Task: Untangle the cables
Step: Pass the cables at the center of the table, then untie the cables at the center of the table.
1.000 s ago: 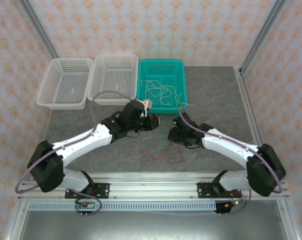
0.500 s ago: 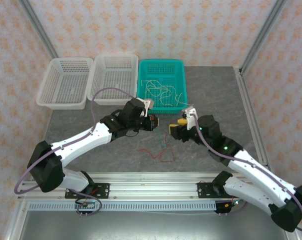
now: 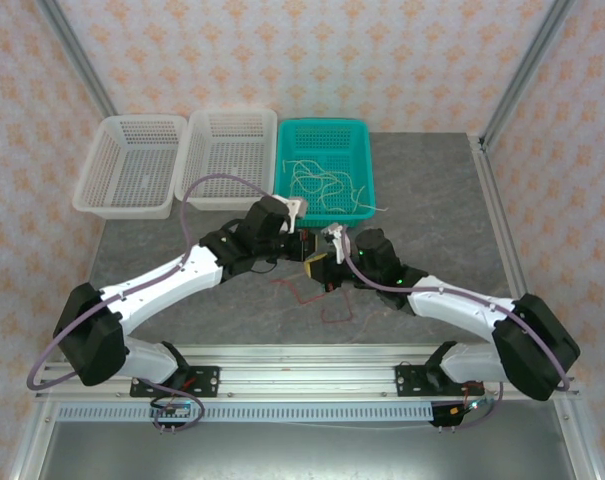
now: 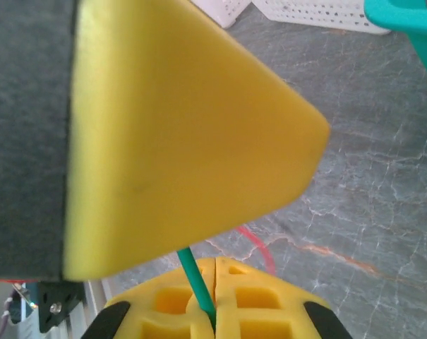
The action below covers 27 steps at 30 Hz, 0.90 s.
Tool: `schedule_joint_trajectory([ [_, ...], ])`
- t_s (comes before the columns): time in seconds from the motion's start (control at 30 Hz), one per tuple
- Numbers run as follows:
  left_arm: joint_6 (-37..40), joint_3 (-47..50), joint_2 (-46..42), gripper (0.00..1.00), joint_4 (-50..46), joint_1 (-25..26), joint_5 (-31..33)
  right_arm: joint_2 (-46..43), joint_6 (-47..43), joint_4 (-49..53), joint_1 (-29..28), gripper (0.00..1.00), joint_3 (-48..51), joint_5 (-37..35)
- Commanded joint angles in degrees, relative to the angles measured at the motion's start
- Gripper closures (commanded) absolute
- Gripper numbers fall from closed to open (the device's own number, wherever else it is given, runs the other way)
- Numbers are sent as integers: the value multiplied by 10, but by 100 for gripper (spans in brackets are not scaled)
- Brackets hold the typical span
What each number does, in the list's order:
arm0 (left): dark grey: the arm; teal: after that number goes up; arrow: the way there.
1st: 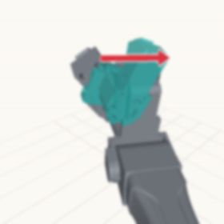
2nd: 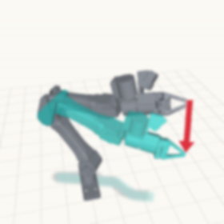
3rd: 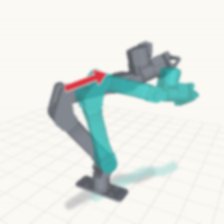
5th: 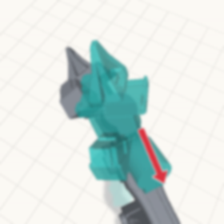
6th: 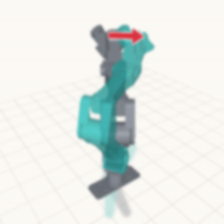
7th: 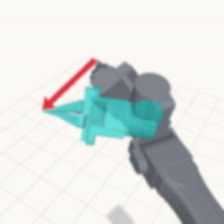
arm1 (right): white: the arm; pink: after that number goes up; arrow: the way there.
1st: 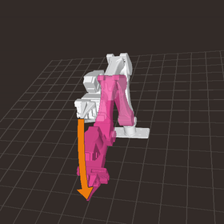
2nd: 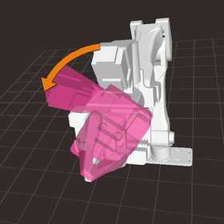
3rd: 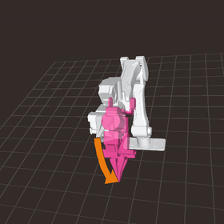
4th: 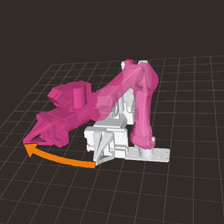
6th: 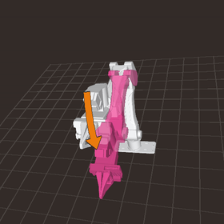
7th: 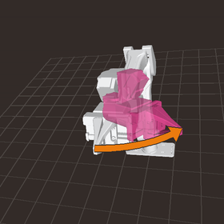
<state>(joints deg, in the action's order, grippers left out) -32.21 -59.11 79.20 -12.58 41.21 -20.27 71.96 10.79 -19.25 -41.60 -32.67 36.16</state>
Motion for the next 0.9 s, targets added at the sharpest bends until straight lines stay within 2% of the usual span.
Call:
schedule_joint_trajectory([
  [0.0, 31, 9, -24, 91, 18, 2, -6, -4, 47, -74, -1, 100, -1, -29],
  [0.07, 42, 37, -55, 62, 57, 3, -3, -9, 94, -103, -1, 100, 0, -75],
  [0.13, 59, 80, -107, 41, 113, 4, 4, -8, 149, -97, -1, 100, -14, -116],
  [0.2, 95, 116, -160, 31, 139, 4, 12, -2, 212, -70, -1, 100, -34, -150],
  [0.33, 212, 153, -230, 27, 78, 4, 1, 14, 295, -99, -1, 100, -43, -128],
  [0.43, 291, 185, -265, 24, 66, 5, -25, 14, 309, -56, 5, 100, -67, -102],
  [0.6, 410, 176, -241, 20, 25, 17, -12, 22, 336, 23, 28, 100, -123, -32],
  [0.67, 434, 176, -221, 19, 40, 18, -1, 24, 350, 25, 35, 100, -132, -20],
  [0.77, 437, 183, -197, 17, 117, 18, -1, 25, 353, 30, 35, 100, -140, -15],
  [0.87, 429, 169, -157, 19, 152, 19, -26, 30, 362, 47, 35, 100, -156, -2],
])
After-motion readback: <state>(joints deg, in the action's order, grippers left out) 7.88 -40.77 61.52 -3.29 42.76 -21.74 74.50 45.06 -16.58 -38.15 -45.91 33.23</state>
